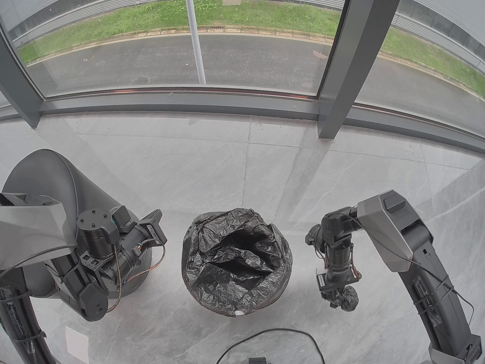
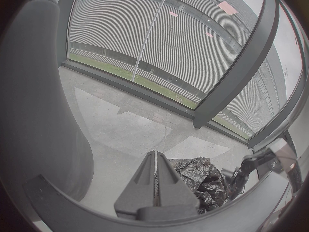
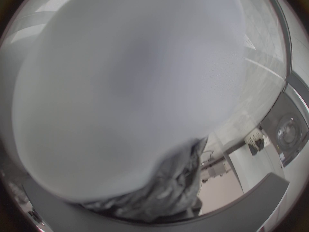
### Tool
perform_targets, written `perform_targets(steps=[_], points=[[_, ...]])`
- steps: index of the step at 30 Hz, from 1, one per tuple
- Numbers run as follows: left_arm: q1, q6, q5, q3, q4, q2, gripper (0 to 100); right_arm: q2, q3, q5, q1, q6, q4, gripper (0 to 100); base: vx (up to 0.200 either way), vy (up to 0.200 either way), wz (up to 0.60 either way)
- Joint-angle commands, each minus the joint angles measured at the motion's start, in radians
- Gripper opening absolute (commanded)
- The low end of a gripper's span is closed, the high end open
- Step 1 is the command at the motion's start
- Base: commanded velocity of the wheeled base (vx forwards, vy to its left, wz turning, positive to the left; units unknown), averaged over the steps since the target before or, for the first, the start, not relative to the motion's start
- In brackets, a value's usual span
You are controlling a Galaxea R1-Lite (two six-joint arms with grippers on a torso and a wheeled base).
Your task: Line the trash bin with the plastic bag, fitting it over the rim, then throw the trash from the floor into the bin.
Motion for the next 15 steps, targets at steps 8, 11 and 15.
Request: perform_targets(steps=[8, 11, 15], points=[[-0.002, -0.001, 0.001, 0.001, -0.001, -0.008, 0, -0.514, -0.001, -0.012, 0.171, -0.16, -0.023, 0, 0.0, 0.0, 0.0], [-0.002, -0.001, 0.001, 0.001, -0.001, -0.006, 0, -0.618, -0.001, -0.017, 0.275, -0.181, -0.012, 0, 0.0, 0.0, 0.0], [-0.002, -0.001, 0.001, 0.004, -0.001, -0.008, 0, -0.685, -0.001, -0.06, 0.411, -0.174, 0.036, 0, 0.0, 0.0, 0.0]])
